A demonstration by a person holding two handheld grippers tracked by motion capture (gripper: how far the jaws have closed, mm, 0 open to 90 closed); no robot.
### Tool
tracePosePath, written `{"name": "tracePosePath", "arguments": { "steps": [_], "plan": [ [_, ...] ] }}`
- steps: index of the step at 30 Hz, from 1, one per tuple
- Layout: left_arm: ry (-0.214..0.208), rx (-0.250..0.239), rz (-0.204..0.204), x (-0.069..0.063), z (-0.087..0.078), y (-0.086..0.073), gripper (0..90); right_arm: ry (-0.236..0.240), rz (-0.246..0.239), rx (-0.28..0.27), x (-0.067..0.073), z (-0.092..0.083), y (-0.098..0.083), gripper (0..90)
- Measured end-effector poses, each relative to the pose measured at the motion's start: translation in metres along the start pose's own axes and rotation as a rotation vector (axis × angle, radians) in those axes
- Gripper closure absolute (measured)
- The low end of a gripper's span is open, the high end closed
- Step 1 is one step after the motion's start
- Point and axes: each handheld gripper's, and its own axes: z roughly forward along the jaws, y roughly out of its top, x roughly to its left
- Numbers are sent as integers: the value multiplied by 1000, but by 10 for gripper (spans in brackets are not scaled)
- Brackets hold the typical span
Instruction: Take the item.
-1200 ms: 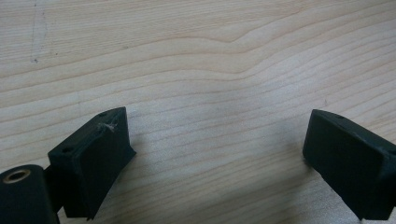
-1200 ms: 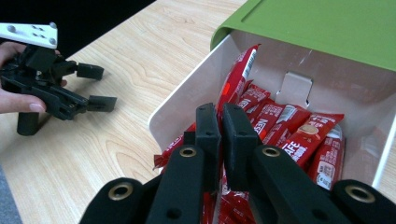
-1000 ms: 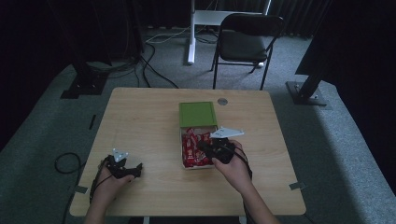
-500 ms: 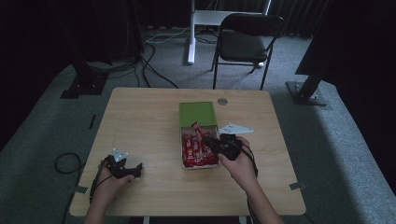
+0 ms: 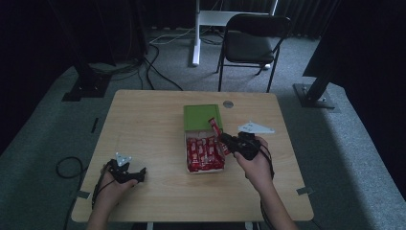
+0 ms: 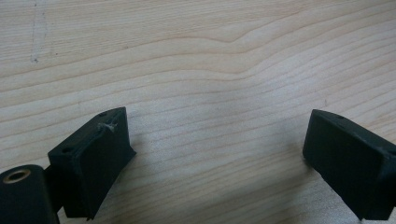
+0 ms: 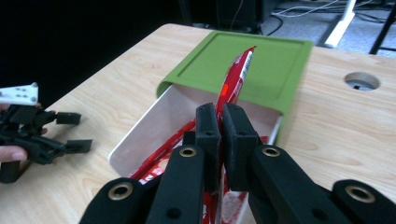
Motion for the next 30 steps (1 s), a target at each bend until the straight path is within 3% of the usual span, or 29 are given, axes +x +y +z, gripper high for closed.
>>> {"name": "tracePosePath", "arguments": {
  "steps": [12, 21, 30],
  "plan": [
    [0, 0, 1, 0, 0, 0, 83, -86, 42, -46, -29, -17, -3, 858],
    [0, 0, 0, 0, 0, 0, 83, -192, 66, -82, -56, -30, -17, 858],
    [0, 0, 0, 0, 0, 0, 83, -270, 114, -74, -85, -35, -38, 856]
  ]
}}
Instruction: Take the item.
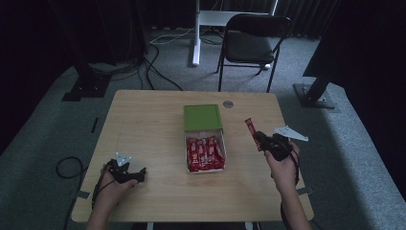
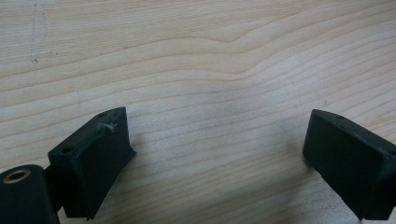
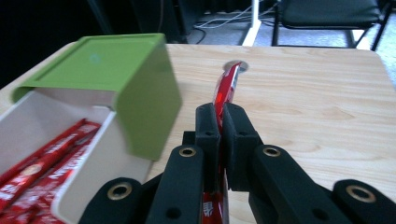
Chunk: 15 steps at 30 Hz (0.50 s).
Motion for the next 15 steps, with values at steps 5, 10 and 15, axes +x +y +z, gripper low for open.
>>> {"name": "tracePosePath", "arguments": {
  "steps": [5, 10, 15],
  "plan": [
    [0, 0, 0, 0, 0, 0, 83, -36, 14, 13, -12, 2, -8, 857],
    [0, 0, 0, 0, 0, 0, 83, -73, 22, 24, -22, 5, -19, 859],
    [0, 0, 0, 0, 0, 0, 83, -93, 46, 52, -34, 10, -30, 861]
  ]
}}
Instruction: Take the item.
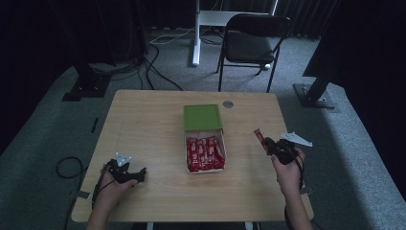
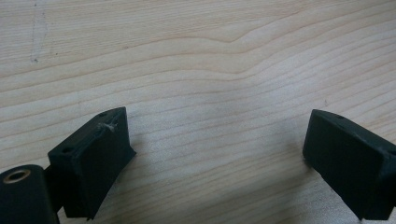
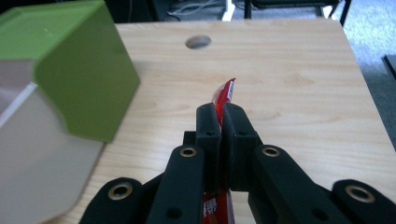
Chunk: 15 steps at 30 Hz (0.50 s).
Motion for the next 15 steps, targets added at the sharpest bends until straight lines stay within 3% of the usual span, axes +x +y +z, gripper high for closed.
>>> {"name": "tracePosePath", "arguments": {
  "steps": [15],
  "plan": [
    [0, 0, 0, 0, 0, 0, 83, -45, 41, 103, -26, 29, -32, 865]
  ]
}}
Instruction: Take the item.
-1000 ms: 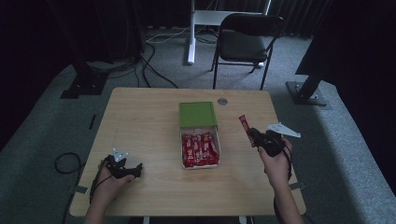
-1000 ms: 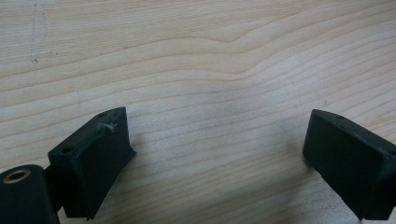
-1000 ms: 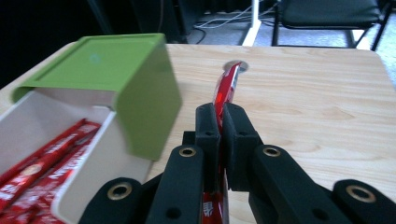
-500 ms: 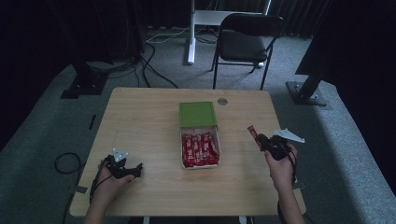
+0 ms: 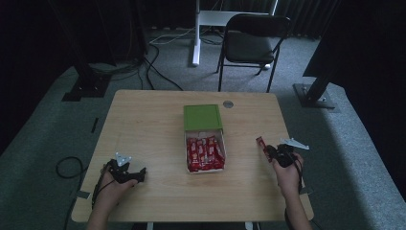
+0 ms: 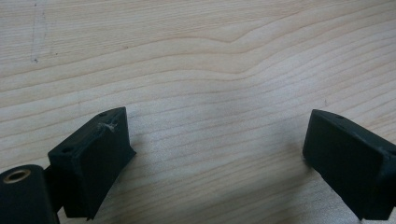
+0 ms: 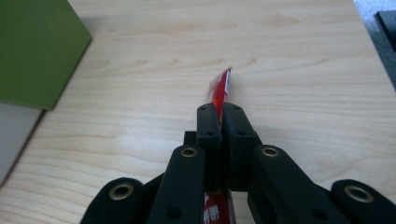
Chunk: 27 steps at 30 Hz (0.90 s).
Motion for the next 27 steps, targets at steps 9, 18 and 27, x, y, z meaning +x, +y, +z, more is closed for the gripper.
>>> {"name": "tracePosePath", "arguments": {
  "steps": [9, 18, 27],
  "plan": [
    [0, 0, 0, 0, 0, 0, 83, -16, 11, 63, -8, 13, -16, 864],
    [0, 0, 0, 0, 0, 0, 83, -19, 21, 76, -12, 16, -18, 810],
    [0, 0, 0, 0, 0, 0, 83, -22, 5, 37, -14, 8, -11, 708]
  ]
}}
